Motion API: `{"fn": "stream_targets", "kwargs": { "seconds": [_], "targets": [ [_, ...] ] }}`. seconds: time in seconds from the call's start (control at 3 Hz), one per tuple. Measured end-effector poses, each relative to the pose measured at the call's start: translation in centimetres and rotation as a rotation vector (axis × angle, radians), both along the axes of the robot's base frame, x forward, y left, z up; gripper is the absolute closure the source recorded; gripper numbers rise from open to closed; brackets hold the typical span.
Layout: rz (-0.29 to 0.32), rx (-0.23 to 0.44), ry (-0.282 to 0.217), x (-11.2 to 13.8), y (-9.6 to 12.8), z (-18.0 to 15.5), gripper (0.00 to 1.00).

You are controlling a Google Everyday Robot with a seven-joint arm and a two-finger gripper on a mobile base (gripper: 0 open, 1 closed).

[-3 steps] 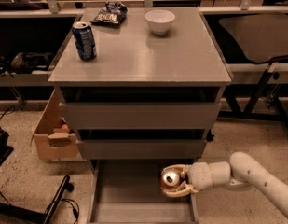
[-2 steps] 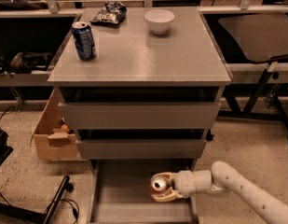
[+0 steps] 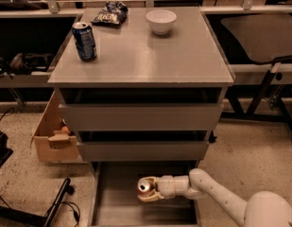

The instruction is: Place coke can into bottom drawer

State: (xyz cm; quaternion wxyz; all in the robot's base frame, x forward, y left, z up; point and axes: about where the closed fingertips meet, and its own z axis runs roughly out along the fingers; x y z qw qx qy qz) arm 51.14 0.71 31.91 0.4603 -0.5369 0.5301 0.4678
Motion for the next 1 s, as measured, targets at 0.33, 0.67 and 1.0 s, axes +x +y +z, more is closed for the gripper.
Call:
{"fn": "stream_targets", "kwargs": {
  "seconds": [0.33, 0.67, 1.0],
  "targets": [
    [0.010, 0.012, 0.024, 1.1, 3.4, -3.7, 1.00],
    [0.054, 0.022, 0.053, 1.1, 7.5, -8.0, 1.00],
    [0.068, 0.046, 0.084, 0.6, 9.8, -11.1, 1.00]
  ]
}}
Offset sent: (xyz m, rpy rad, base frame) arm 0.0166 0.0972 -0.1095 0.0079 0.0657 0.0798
